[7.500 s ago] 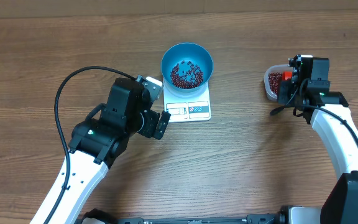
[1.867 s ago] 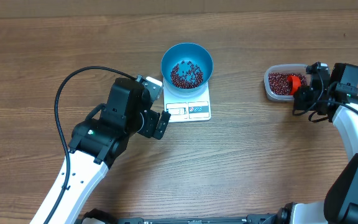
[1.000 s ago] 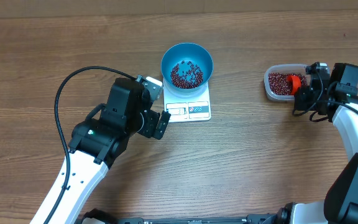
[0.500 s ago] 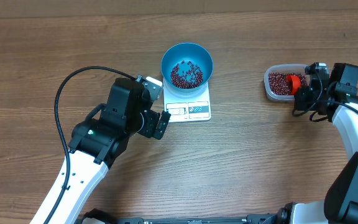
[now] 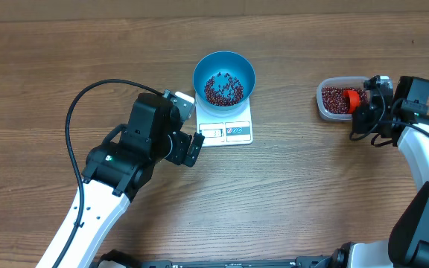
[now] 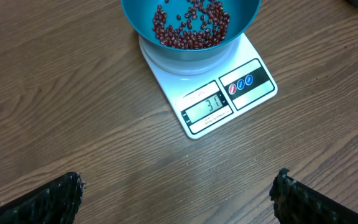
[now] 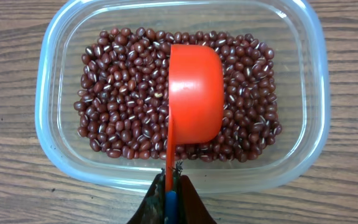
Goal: Scoop item into bowl and weigh 150g on scale
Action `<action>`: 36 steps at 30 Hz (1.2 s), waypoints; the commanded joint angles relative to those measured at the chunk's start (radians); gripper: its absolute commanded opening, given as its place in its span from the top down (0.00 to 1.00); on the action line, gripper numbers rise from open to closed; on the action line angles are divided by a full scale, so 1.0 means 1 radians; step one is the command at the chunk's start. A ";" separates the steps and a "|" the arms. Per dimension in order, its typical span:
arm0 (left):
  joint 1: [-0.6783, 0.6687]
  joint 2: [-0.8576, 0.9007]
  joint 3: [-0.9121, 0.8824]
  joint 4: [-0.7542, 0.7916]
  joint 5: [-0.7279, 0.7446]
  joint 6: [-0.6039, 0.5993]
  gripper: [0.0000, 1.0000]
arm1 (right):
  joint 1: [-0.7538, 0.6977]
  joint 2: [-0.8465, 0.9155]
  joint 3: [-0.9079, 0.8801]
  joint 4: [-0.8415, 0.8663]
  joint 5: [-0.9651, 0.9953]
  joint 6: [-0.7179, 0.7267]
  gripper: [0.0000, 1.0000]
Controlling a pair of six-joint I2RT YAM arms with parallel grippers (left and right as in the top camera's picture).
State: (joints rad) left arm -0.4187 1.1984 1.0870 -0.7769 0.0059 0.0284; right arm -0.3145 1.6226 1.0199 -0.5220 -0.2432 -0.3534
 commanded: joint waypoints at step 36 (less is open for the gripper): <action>-0.003 0.006 -0.004 0.003 -0.011 -0.009 0.00 | -0.006 0.031 -0.019 -0.010 -0.230 -0.014 0.96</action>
State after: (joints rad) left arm -0.4187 1.1984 1.0870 -0.7769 0.0059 0.0284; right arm -0.3210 1.6302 1.0187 -0.5346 -0.4183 -0.3668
